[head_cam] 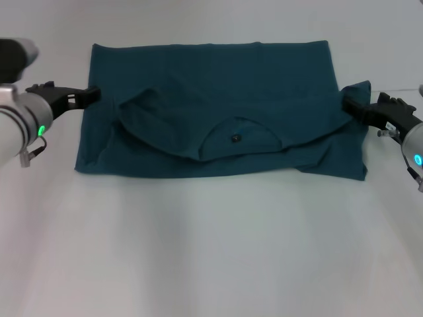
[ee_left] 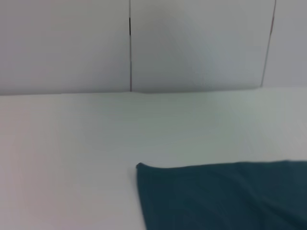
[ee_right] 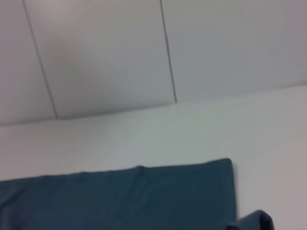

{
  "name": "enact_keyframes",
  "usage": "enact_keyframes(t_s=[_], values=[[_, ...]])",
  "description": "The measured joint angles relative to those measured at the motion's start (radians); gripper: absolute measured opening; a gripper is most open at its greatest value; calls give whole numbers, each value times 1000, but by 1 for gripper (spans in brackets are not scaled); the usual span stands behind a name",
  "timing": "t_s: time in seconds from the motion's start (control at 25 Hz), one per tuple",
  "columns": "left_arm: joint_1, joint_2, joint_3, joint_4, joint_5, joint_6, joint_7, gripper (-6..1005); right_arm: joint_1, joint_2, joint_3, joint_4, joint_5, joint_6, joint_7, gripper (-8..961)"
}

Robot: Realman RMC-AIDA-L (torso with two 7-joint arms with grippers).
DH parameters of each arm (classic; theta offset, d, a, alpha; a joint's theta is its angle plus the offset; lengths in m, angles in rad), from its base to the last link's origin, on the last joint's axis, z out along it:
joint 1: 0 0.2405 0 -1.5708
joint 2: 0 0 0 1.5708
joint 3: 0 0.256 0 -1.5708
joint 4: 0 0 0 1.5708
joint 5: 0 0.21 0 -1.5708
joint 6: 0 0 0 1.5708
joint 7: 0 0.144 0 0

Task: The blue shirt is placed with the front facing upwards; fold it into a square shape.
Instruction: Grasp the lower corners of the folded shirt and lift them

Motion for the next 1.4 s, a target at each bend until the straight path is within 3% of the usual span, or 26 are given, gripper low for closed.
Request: enact_keyframes(t_s=[0.16, 0.32, 0.64, 0.88, 1.04, 1.24, 1.4], values=[[59, 10, -14, -82, -88, 135, -1, 903, -20, -1, -12, -1, -5, -61, 6, 871], [128, 26, -37, -162, -192, 356, -1, 902, -36, -2, -47, -6, -8, -82, 44, 871], [207, 43, -98, -217, -215, 648, -1, 902, -138, -1, -234, -123, -9, -133, 255, 871], [242, 62, -98, -224, -207, 725, -2, 901, -250, -5, -340, -255, -25, -260, 418, 870], [259, 71, -99, -230, -207, 750, -25, 901, -308, -11, -377, -402, -169, -279, 655, 870], [269, 74, -100, -232, -207, 747, -55, 901, -336, -18, -369, -544, -414, -312, 919, 870], [272, 75, -88, -239, -188, 755, -56, 901, -342, -19, -348, -565, -456, -329, 965, 870]])
